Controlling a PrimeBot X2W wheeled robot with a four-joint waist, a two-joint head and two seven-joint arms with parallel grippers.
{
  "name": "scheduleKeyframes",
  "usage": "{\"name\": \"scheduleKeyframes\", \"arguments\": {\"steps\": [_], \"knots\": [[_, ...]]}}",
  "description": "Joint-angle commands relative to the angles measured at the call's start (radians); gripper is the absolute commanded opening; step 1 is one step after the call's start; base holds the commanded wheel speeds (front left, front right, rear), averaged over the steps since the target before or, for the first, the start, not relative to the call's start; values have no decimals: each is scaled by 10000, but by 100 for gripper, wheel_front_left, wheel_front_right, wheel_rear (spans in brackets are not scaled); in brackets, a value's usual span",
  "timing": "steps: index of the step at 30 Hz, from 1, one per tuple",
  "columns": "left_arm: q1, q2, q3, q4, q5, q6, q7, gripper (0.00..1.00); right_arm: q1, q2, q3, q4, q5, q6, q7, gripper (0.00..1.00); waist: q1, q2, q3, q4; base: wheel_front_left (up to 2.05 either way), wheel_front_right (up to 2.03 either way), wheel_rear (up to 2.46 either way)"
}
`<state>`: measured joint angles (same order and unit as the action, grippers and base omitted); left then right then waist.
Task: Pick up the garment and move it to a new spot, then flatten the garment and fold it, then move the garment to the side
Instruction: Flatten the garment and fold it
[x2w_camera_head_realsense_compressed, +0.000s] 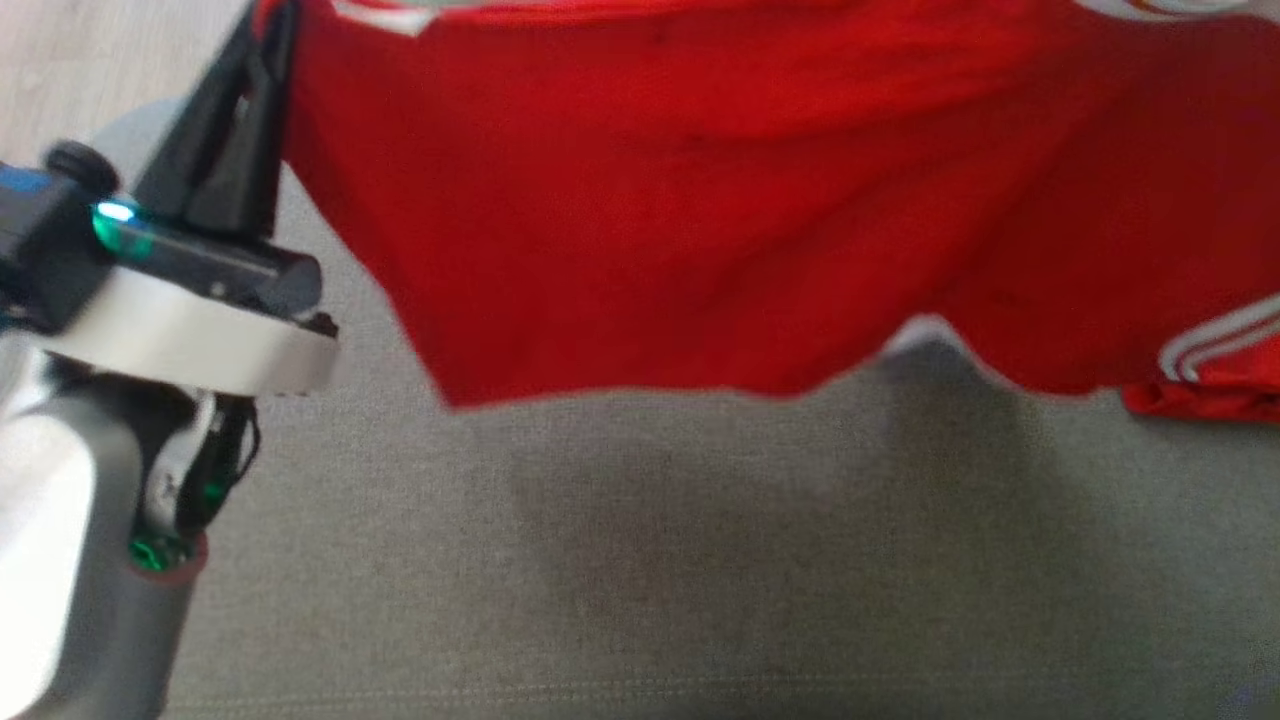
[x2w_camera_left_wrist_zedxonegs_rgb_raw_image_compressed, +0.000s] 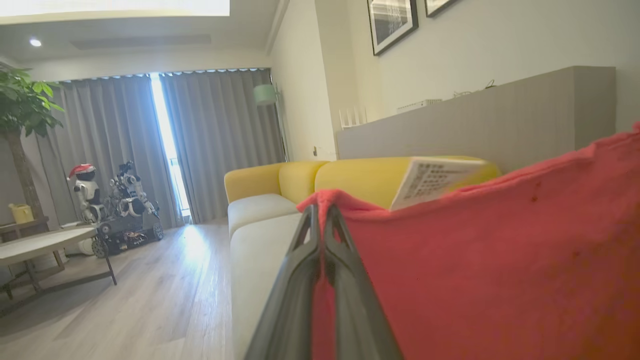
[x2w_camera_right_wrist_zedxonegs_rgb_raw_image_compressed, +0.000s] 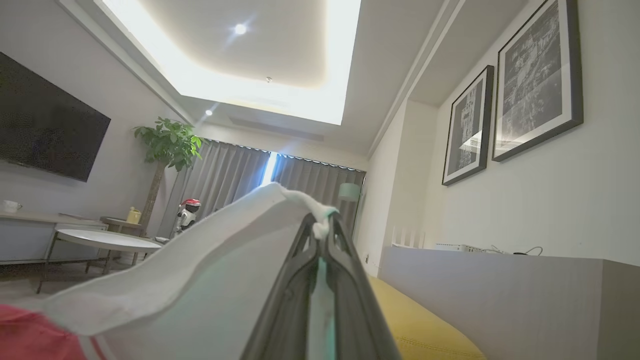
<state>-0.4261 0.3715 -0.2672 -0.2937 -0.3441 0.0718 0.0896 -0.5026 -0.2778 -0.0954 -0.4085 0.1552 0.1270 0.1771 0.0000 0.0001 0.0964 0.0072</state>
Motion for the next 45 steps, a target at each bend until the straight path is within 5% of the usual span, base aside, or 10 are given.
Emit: {"name": "scheduleKeyframes", "arguments": {"steps": [1,7,12,22,28,37,45], "knots": [[-677,418,606,-478,6,80,120,0,-347,-141,159,-236,204,37,143,0,0,-1,22,9,0,0,0],[-990,510,783,-359,-90,97,158,0,-1008,-101,477,499,848,37,162,0,0,-1,425,-40,0,0,0],[-2126,362,702,882,-331,-299,-168,0,-2604,-205,1124,2051,1562,37,60,0,0,-1,1045,5,0,0,0],[-7205,-552,-45,6226,404,-1190,-2141,0,-8056,-450,2669,7449,2478,37,-1473,0,0,-1,2053,495,0,0,0],[-8915,-1018,-395,9102,623,-1431,-2781,0,-9490,-46,3312,9866,2677,37,-2103,0,0,-1,2087,490,0,0,0],[-8345,-2106,-600,13788,-181,-1823,-2726,0,-8866,1472,4938,13887,3126,37,-1617,0,0,-1,2386,115,0,0,0],[-7390,-2729,-307,15409,-918,-1899,-2822,0,-7234,1853,5026,15310,4539,37,-1826,0,0,-1,2810,278,0,0,0]]}}
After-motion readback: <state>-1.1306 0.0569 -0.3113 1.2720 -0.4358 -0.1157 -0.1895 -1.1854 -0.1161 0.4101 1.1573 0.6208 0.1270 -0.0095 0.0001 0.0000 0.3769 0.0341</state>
